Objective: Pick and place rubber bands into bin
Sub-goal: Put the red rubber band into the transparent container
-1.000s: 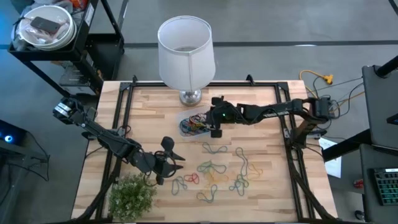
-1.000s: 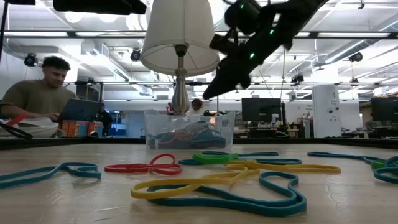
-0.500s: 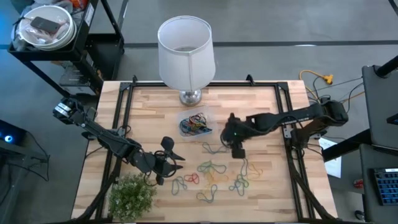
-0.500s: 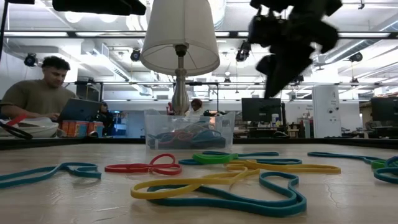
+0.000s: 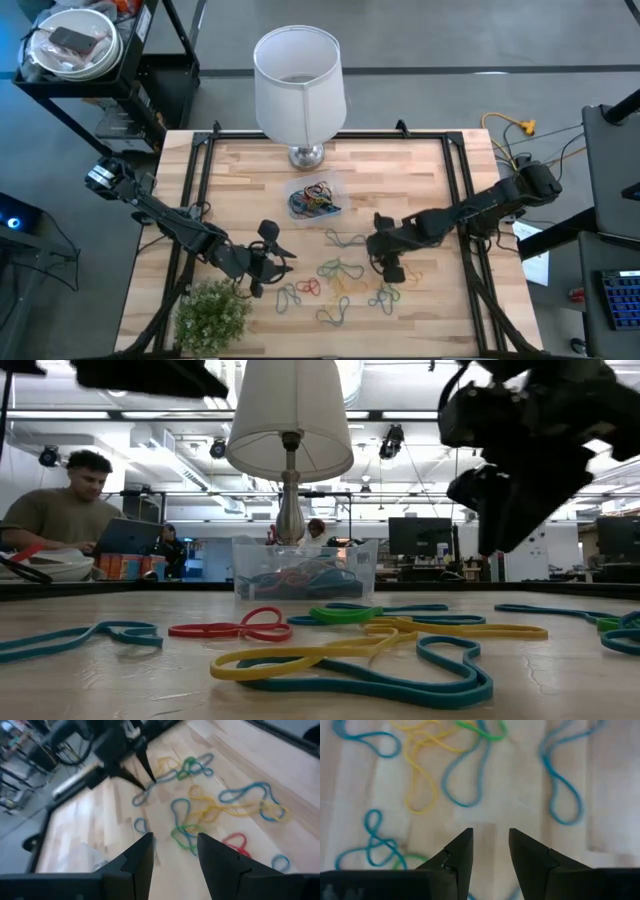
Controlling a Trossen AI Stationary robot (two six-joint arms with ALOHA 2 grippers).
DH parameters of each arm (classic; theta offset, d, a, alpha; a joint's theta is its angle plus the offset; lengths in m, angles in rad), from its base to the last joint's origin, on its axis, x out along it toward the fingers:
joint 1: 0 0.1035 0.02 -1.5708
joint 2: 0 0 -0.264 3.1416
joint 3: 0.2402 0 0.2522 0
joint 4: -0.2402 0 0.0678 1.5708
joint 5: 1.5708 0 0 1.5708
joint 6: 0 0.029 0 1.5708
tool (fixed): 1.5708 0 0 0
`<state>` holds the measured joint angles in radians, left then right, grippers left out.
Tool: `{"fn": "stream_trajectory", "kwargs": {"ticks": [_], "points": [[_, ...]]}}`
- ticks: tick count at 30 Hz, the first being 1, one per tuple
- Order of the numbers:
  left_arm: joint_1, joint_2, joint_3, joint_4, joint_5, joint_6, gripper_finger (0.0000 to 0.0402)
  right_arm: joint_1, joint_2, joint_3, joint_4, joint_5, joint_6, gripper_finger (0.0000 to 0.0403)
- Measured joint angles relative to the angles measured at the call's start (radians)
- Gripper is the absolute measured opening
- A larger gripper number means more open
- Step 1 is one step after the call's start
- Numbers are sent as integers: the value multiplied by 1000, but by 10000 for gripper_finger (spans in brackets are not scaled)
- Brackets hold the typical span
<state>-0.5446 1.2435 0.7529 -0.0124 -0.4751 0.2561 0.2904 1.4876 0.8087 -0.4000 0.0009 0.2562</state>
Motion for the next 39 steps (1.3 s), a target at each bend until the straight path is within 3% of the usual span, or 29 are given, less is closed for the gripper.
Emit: {"fn": "stream_trajectory", "kwargs": {"ticks": [9,19,30,33,39], "points": [[0,28,-42,3,121,-145,137,46,0,-50,85,2,6,110],[37,284,37,56,131,-118,137,46,0,-54,104,2,-8,105],[161,494,166,17,341,-171,137,46,0,-88,128,2,-5,102],[194,522,180,19,417,-177,137,46,0,-96,128,2,3,101],[235,544,179,18,476,-207,137,46,0,-101,130,2,4,94]]}}
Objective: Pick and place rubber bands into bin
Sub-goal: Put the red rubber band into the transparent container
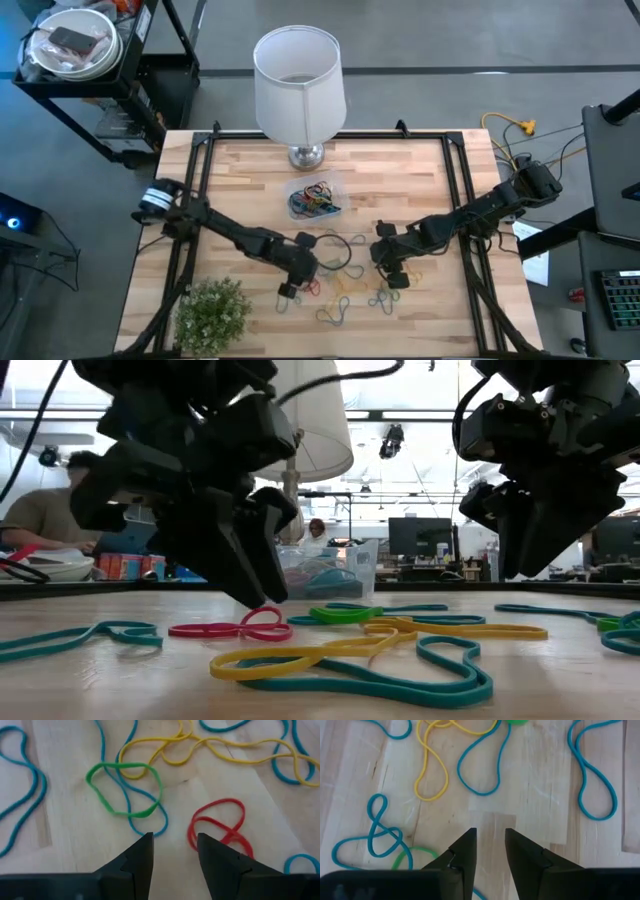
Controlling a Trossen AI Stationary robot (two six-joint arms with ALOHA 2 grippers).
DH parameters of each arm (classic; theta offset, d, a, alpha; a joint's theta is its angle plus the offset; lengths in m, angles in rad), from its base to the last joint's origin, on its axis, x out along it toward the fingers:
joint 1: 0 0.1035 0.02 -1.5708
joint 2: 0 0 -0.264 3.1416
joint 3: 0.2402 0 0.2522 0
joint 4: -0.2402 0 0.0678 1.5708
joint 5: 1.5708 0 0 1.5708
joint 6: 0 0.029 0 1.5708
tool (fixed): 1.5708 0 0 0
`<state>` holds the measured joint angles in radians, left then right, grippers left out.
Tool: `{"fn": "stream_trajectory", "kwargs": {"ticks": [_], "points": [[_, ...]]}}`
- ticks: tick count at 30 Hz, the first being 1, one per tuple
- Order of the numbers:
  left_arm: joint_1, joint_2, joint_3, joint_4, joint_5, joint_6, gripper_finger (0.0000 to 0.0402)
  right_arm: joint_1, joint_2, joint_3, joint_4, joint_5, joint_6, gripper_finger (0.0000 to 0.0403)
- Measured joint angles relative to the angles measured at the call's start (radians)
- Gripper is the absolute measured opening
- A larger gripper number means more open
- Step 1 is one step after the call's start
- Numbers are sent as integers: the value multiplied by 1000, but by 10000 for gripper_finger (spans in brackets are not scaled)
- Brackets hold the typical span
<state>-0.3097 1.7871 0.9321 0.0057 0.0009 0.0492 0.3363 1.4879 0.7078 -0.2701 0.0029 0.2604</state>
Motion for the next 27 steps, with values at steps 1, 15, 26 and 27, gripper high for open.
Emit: {"fn": "stream_trajectory", "kwargs": {"ticks": [1,15,26,27], "points": [[4,3,0,4,19,-11,137,0,0,0,1,0,2,93],[20,36,2,9,87,-18,121,0,0,0,15,0,2,89],[21,29,3,-2,92,70,6,0,0,-5,15,0,2,86],[21,26,4,-3,87,70,7,0,0,-5,15,0,2,85]]}}
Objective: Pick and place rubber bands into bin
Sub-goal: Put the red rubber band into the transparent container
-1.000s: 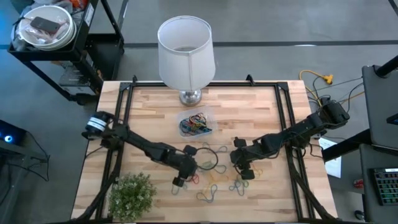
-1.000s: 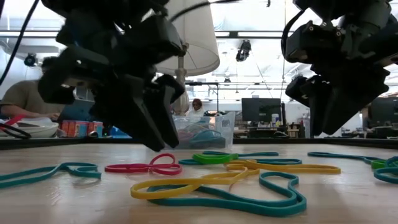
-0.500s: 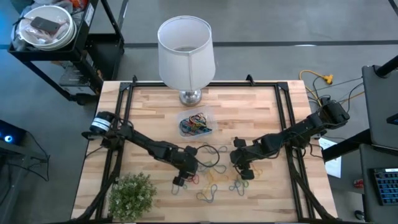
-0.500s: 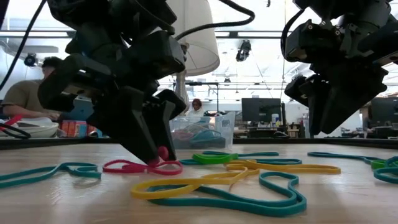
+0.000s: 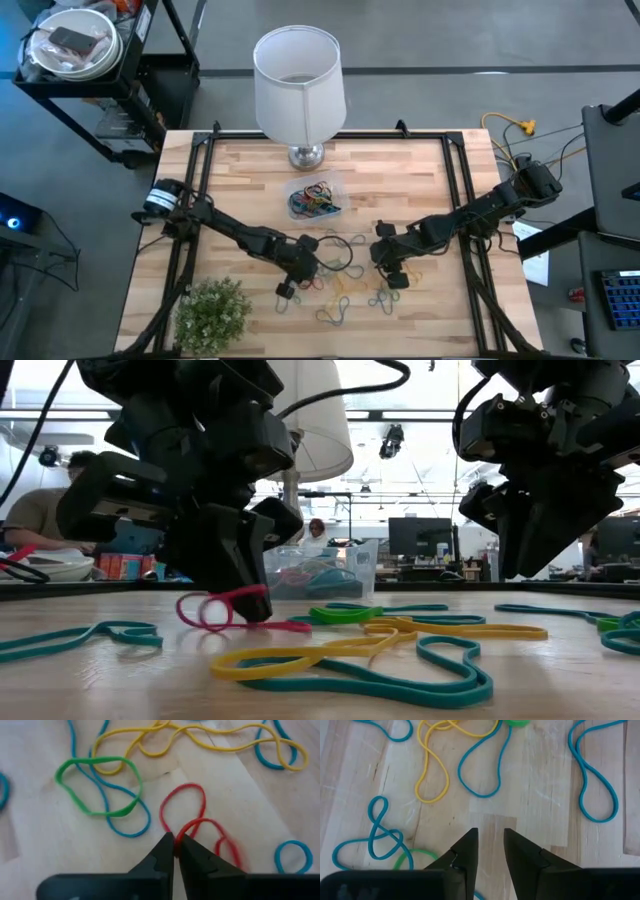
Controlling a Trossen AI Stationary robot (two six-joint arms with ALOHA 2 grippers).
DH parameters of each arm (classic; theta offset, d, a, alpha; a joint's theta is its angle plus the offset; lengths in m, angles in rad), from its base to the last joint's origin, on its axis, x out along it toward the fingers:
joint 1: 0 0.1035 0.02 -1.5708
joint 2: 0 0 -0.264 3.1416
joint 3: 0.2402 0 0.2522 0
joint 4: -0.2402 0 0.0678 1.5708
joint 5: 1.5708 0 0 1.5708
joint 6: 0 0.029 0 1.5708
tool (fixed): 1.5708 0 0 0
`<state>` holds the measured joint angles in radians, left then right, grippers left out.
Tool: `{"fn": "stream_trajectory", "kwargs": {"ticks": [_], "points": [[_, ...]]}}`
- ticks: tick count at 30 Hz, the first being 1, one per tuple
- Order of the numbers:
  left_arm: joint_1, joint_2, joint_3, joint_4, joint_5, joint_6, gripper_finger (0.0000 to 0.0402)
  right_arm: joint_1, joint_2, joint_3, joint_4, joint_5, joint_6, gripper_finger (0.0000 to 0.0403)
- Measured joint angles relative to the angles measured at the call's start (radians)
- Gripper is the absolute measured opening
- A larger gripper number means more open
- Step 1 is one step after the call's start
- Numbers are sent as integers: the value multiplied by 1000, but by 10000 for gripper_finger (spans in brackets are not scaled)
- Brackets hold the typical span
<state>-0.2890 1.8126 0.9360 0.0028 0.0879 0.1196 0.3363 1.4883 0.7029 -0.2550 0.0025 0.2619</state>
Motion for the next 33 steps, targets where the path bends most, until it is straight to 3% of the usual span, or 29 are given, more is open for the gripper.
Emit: {"fn": "stream_trajectory", "kwargs": {"ticks": [10,20,33], "points": [[-15,-75,0,-1,-209,4,0,0,0,-3,1,0,-3,85],[-53,-210,-1,5,-495,84,0,0,0,-5,4,0,-3,78],[-1,-420,-4,15,-647,298,0,0,0,-5,8,0,-3,77]]}}
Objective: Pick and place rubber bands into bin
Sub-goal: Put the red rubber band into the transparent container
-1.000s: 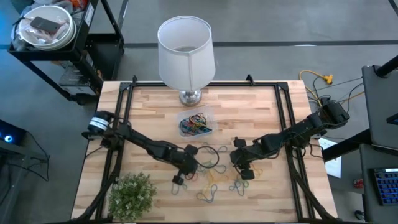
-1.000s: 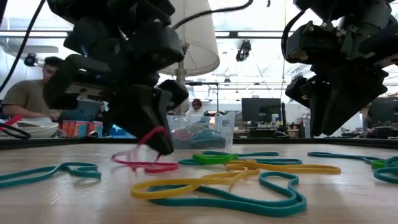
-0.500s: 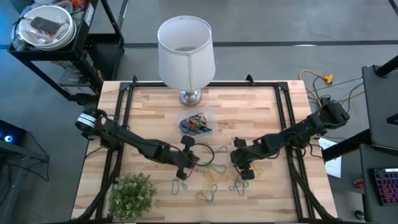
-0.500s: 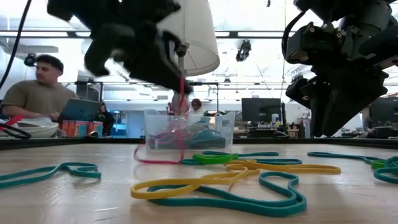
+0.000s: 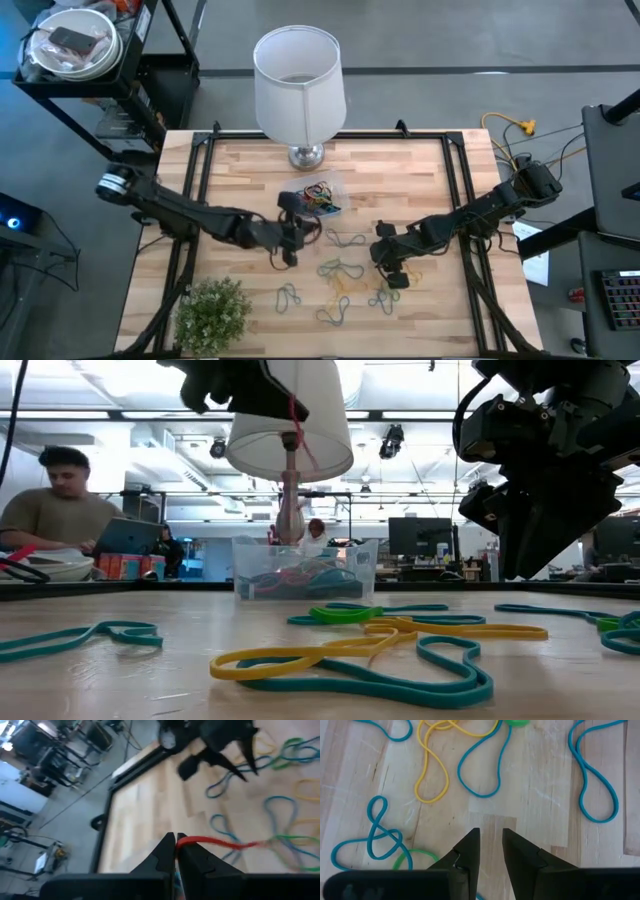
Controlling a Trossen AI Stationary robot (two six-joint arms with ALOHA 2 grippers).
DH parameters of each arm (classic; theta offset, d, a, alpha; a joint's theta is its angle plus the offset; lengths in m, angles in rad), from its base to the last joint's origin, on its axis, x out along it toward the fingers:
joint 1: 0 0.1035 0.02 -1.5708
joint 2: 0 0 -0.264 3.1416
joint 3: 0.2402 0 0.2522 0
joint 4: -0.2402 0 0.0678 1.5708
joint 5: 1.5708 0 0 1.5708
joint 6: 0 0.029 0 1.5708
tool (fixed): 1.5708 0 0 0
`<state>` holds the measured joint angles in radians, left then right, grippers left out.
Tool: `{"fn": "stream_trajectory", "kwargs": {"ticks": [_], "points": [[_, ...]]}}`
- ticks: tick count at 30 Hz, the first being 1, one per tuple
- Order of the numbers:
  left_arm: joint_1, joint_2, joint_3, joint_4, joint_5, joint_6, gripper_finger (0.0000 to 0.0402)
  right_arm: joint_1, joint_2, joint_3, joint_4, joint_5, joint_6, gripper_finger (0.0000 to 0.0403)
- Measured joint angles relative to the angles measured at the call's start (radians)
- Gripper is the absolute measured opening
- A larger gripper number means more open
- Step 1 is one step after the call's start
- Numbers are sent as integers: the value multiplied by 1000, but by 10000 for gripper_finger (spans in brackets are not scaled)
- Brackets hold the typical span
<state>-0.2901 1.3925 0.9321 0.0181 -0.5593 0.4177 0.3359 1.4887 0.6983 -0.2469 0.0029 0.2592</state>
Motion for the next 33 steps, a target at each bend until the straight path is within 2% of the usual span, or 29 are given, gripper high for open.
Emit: {"fn": "stream_trajectory", "kwargs": {"ticks": [10,17,27,30,33], "points": [[171,-34,-3,-1,0,44,0,0,0,0,0,0,0,68],[285,13,-7,-7,1,41,0,0,0,0,1,0,0,68],[362,140,-8,-15,6,33,0,0,0,-1,7,0,-1,68],[380,160,-7,-34,55,2,0,0,0,-2,9,0,-1,68],[410,166,6,-106,183,-42,0,0,0,-3,18,0,-9,68]]}}
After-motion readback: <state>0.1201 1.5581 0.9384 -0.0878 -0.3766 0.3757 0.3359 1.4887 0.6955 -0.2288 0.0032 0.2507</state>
